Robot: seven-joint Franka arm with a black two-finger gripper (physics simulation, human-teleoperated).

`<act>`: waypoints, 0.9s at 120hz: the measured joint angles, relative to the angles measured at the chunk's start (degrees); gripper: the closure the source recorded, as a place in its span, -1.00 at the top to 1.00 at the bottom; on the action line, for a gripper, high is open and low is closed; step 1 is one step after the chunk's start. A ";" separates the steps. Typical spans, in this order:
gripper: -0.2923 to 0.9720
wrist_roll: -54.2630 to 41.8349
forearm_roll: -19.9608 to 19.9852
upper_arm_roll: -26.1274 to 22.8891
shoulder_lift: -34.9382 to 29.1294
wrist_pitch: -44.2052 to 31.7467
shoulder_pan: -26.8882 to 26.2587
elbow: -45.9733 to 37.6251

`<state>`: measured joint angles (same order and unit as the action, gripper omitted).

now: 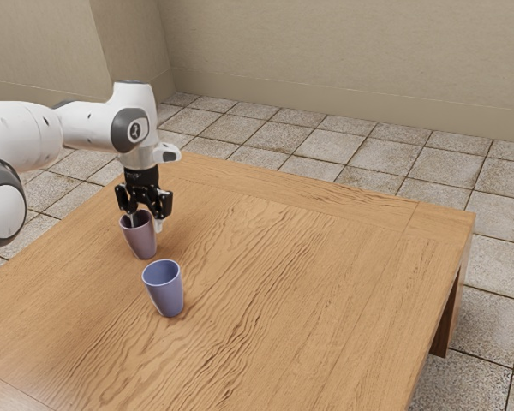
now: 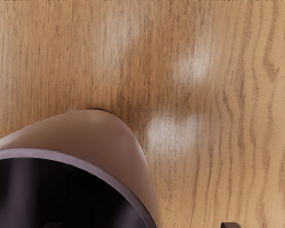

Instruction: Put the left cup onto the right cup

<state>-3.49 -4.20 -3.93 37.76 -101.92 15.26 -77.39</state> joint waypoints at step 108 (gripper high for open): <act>-0.47 0.09 0.36 0.15 0.45 -0.03 0.30 0.11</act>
<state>-3.40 -3.84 -3.78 38.21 -101.95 15.55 -77.28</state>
